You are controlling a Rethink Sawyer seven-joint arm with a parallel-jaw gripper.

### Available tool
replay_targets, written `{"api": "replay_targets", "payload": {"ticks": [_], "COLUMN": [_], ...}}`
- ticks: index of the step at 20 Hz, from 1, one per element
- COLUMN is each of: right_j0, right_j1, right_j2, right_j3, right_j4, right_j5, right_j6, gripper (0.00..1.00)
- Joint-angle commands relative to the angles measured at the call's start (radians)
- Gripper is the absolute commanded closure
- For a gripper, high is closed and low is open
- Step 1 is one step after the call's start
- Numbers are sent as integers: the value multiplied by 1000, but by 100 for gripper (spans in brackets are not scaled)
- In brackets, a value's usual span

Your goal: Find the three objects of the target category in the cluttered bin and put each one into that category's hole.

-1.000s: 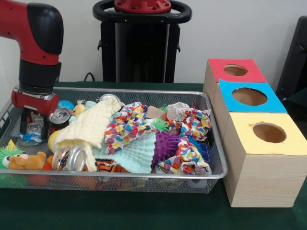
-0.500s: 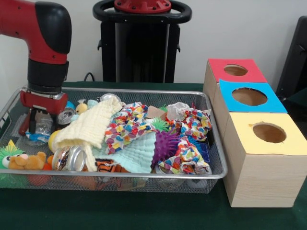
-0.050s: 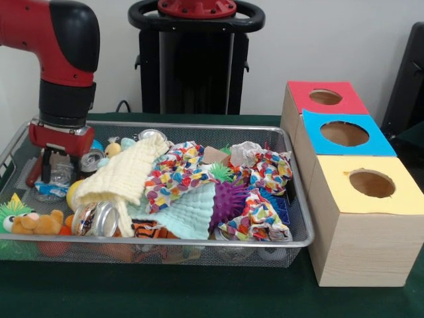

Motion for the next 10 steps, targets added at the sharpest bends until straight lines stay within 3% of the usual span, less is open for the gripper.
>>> {"api": "replay_targets", "payload": {"ticks": [1, 10], "right_j0": [10, 20], "right_j1": [24, 37], "right_j2": [52, 40], "right_j3": [55, 58], "right_j4": [2, 8], "right_j5": [3, -11], "right_j6": [117, 133], "gripper": [0, 0]}}
